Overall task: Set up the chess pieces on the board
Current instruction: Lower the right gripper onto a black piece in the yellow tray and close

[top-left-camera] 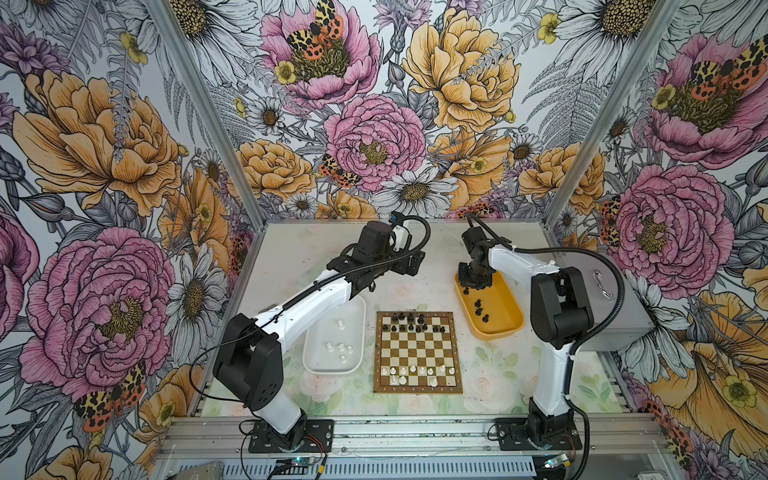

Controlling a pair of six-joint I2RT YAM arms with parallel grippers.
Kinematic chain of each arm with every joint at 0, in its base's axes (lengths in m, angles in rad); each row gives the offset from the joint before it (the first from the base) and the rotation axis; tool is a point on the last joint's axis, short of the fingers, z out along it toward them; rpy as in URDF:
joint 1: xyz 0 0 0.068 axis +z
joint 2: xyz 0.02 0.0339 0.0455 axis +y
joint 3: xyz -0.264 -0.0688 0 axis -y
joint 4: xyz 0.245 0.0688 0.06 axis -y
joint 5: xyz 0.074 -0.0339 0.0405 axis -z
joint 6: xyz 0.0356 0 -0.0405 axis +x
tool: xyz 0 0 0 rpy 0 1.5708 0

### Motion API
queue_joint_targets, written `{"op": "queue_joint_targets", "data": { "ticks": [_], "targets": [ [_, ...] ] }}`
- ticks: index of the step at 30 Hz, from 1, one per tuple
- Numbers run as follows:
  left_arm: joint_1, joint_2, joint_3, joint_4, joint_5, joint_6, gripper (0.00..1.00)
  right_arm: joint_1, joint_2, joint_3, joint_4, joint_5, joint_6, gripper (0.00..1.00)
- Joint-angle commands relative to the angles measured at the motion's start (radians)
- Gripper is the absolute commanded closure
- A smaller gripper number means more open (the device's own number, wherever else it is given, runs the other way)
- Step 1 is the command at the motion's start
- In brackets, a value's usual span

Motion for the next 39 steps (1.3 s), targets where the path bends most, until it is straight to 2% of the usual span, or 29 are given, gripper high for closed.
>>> {"op": "queue_joint_targets", "data": {
  "ticks": [1, 8, 25, 39],
  "targets": [
    [0.014, -0.029, -0.002, -0.007, 0.019, -0.004, 0.01, -0.004, 0.011, 0.025, 0.005, -0.011, 0.002, 0.68],
    [0.016, -0.032, -0.009, -0.009, 0.019, 0.001, 0.01, -0.004, 0.005, 0.009, 0.005, -0.008, 0.004, 0.69],
    [0.019, -0.055, -0.026, -0.011, 0.018, 0.002, 0.01, 0.000, 0.017, 0.001, 0.004, -0.014, 0.005, 0.78],
    [0.022, -0.067, -0.026, -0.021, 0.012, 0.004, 0.01, -0.002, 0.024, -0.005, 0.002, -0.022, 0.000, 0.81]
  ]
}}
